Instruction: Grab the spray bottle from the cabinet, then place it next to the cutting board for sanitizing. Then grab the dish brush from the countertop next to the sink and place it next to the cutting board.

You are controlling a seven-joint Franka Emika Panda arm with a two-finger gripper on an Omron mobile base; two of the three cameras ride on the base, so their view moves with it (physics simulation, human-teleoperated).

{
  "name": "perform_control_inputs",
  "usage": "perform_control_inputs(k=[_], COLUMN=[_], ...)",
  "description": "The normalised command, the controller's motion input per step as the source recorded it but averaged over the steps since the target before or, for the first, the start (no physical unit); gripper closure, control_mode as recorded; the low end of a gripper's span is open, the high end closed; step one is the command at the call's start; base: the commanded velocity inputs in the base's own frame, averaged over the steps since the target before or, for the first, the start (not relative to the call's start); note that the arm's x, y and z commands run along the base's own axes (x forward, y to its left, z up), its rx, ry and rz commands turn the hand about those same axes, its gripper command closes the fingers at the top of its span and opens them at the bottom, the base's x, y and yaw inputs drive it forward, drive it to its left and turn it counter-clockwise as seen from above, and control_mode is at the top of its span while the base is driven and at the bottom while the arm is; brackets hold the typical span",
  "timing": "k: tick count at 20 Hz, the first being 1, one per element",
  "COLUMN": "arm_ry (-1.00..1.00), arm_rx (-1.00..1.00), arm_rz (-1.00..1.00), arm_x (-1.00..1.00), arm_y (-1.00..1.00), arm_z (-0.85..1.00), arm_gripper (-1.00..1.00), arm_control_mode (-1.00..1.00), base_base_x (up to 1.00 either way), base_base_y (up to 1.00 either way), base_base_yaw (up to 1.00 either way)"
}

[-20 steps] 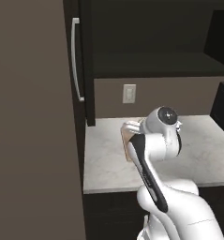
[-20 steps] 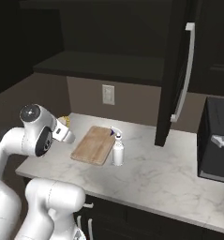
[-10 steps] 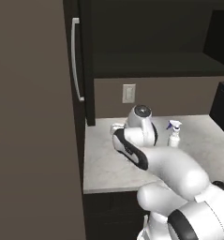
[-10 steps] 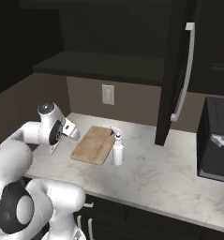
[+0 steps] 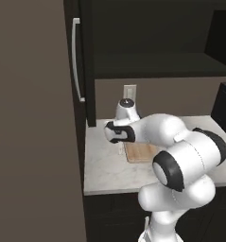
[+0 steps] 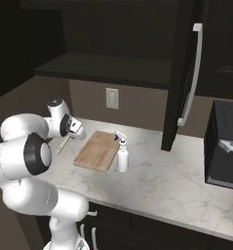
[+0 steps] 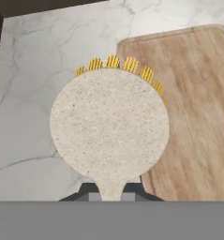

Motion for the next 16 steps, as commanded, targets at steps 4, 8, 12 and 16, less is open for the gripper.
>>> perform_control_inputs(k=[4, 8, 12, 16], arm_ry=[0.09, 0.00, 0.00, 0.00], arm_rx=[0.00, 0.00, -0.01, 0.00], arm_rz=[0.03, 0.00, 0.00, 0.00], arm_x=[0.52, 0.43, 0.27, 0.30], arm_y=[0.03, 0.01, 0.02, 0.00], arm_z=[-0.32, -0.42, -0.43, -0.46], arm_gripper=[1.00, 1.00, 1.00, 1.00], arm_control_mode=[-1.00, -1.00, -1.00, -1.00], base_base_x=[0.00, 0.00, 0.00, 0.00], base_base_y=[0.00, 0.00, 0.00, 0.00], base_base_yaw=[0.00, 0.00, 0.00, 0.00])
